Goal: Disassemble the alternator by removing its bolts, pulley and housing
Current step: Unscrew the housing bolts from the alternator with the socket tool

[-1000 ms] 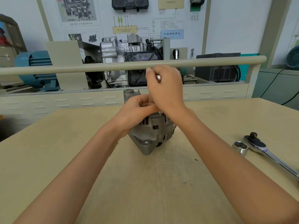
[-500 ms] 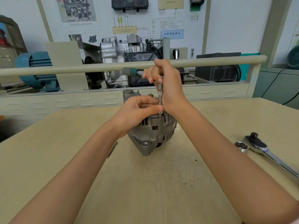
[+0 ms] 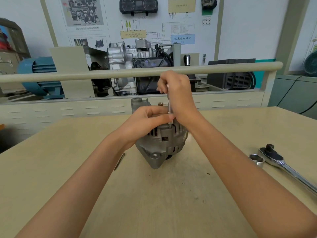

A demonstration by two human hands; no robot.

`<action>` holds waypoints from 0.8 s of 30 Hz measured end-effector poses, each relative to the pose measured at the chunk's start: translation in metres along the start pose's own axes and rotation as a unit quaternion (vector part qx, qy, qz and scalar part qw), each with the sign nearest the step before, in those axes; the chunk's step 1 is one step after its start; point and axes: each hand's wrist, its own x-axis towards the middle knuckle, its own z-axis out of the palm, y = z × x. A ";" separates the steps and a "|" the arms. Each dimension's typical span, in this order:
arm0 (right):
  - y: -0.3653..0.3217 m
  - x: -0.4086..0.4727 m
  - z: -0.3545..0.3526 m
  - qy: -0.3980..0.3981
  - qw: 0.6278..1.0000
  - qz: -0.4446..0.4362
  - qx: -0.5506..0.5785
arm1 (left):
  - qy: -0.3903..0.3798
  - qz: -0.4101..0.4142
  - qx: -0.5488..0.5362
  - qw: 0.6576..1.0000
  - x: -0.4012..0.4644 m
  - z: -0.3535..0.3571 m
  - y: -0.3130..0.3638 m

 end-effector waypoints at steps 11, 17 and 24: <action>0.004 0.000 0.000 0.004 1.000 -0.011 0.026 | 0.020 0.003 -0.012 1.000 0.002 -0.001 -0.003; 0.010 -0.022 0.008 0.167 0.850 -0.180 -0.467 | 0.022 0.022 0.019 0.999 -0.002 -0.001 -0.002; -0.001 -0.007 0.005 0.046 0.993 -0.066 -0.083 | -0.001 0.006 -0.009 1.000 -0.001 -0.001 0.000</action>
